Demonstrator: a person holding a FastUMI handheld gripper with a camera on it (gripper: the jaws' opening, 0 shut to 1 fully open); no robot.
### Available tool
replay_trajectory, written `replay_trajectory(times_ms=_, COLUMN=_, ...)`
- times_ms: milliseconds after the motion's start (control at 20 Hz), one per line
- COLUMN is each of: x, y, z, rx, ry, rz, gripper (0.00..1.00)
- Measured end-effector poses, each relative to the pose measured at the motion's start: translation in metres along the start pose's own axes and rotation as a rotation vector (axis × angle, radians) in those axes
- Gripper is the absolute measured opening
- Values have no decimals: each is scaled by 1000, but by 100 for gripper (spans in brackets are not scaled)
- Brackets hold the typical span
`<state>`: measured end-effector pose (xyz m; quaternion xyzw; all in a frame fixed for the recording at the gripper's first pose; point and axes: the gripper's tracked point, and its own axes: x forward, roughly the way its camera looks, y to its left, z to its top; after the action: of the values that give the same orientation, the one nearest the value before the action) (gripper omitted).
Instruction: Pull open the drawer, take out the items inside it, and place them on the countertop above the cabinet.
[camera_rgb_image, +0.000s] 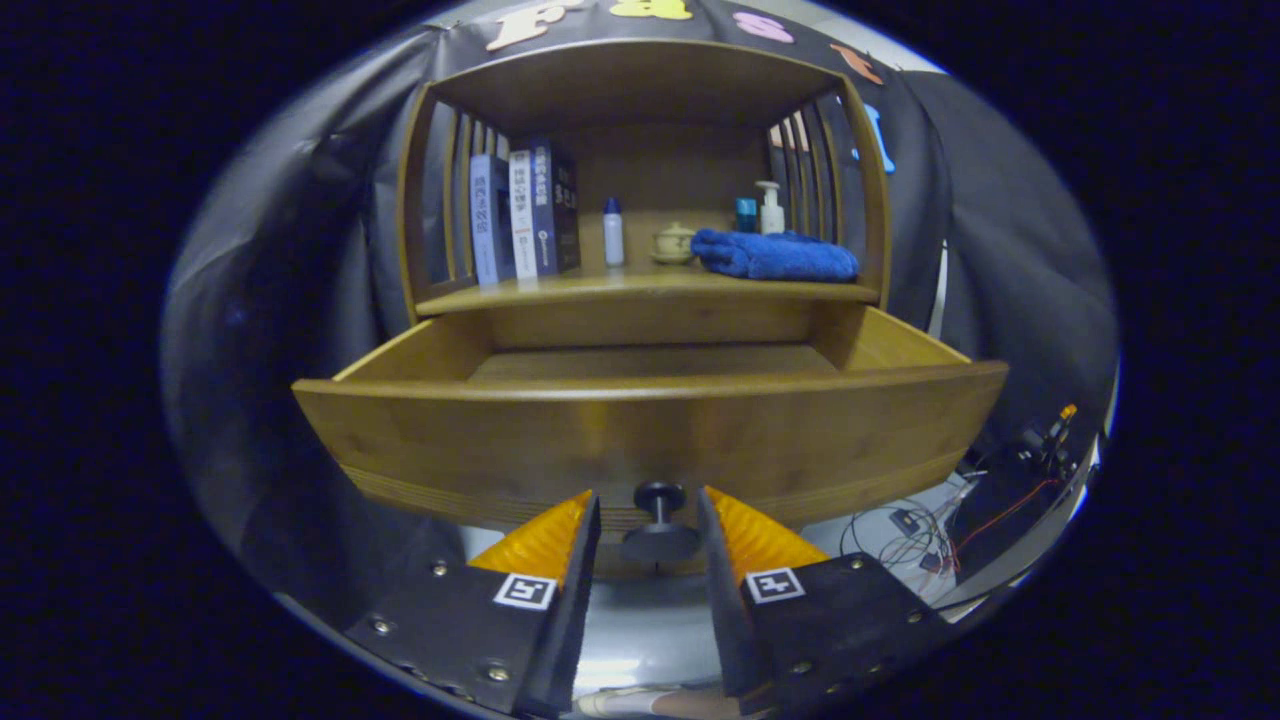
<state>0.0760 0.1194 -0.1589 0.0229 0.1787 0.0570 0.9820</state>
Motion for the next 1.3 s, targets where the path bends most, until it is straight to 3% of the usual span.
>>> replay_trajectory(times_ms=250, x=2, y=0, z=69, rx=-23, ry=-106, rz=-33, gripper=56)
replay_trajectory(times_ms=500, x=52, y=-19, z=88, rx=-24, ry=49, rz=-141, gripper=56)
replay_trajectory(times_ms=800, x=111, y=-33, z=60, rx=-18, ry=354, rz=-198, gripper=56)
replay_trajectory(times_ms=950, x=132, y=-27, z=44, rx=19, ry=432, rz=-163, gripper=56)
replay_trajectory(times_ms=1300, x=143, y=-35, z=2, rx=34, ry=587, rz=-179, gripper=56)
